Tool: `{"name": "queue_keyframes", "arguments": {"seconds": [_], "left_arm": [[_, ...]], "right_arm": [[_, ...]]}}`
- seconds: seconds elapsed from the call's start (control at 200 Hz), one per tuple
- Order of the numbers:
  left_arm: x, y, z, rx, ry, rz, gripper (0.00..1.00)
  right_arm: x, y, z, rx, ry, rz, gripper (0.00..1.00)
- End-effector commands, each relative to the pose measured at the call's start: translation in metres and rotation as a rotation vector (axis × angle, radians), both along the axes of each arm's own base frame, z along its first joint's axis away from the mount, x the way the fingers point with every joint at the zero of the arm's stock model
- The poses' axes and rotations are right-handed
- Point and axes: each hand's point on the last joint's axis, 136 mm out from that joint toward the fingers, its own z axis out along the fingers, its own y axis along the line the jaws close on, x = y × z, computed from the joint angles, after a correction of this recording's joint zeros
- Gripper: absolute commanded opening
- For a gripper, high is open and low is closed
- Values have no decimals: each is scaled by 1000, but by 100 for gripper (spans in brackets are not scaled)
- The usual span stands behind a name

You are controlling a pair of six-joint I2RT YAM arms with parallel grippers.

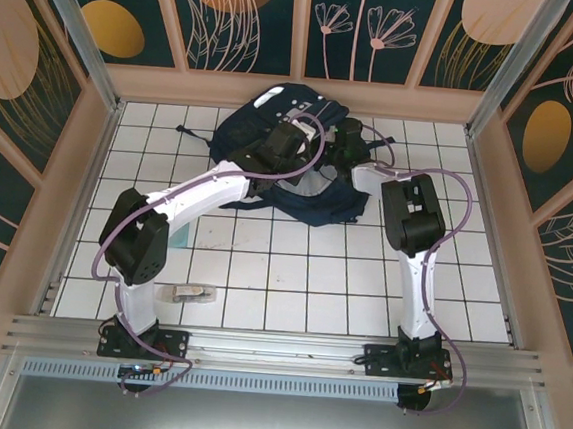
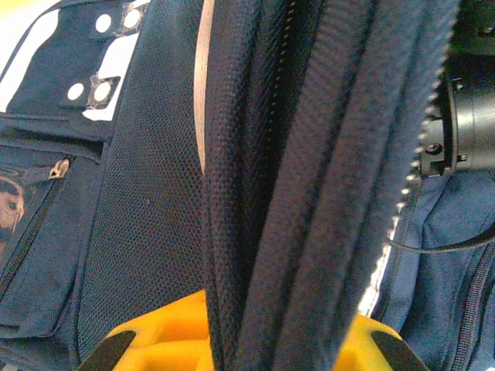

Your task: Pack the student bag

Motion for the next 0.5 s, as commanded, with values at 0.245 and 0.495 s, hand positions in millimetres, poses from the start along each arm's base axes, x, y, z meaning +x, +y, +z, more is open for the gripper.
{"name": "queue_keyframes", "arguments": {"seconds": [0.245, 0.495], "left_arm": [[0, -30, 90, -229, -161, -48, 0], [16, -32, 92, -251, -154, -10, 0]], "right_arm": [[-11, -18, 11, -103, -76, 2, 83], [-50, -72, 17, -229, -70, -25, 89]]}}
